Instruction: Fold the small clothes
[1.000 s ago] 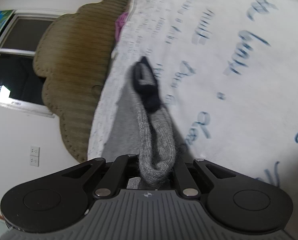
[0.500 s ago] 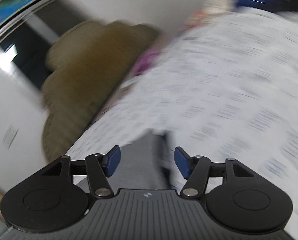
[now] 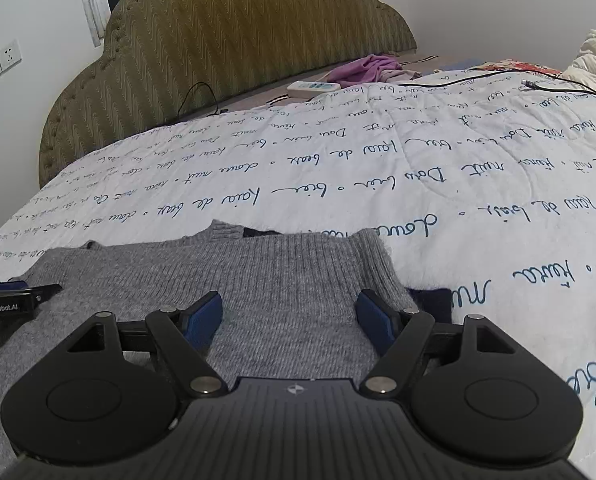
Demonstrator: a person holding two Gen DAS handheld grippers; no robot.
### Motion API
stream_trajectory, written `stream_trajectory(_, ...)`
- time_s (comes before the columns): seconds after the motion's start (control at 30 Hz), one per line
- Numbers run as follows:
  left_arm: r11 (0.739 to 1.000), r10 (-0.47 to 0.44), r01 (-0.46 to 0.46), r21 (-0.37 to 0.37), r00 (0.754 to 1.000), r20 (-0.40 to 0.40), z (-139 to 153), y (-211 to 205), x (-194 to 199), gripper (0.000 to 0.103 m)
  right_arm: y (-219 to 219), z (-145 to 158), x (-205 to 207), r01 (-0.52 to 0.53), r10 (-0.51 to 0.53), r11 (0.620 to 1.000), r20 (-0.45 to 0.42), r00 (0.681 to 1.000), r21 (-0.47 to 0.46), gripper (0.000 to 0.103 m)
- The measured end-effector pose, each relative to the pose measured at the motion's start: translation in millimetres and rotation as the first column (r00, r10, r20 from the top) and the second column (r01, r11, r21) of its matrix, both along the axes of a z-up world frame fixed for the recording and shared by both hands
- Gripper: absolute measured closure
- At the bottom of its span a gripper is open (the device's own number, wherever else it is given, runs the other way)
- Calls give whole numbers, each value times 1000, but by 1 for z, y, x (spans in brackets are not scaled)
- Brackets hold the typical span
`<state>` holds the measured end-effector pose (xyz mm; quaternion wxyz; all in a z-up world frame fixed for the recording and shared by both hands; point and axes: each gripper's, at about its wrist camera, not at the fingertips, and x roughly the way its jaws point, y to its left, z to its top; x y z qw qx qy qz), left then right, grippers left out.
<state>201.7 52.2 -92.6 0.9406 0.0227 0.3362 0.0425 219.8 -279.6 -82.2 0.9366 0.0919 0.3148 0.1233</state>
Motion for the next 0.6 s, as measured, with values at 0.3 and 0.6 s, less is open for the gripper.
stream_trajectory(0.3, 1000, 14, -14, -24, 1000, 0, 0, 1, 11, 15, 2, 0, 5, 2, -2, 1000, 14, 1000, -9, 19)
stream_trajectory(0.6, 944, 178, -132, -303, 975, 130, 56, 39, -115, 12, 14, 49, -64, -28, 30, 1000, 143, 989, -14, 0)
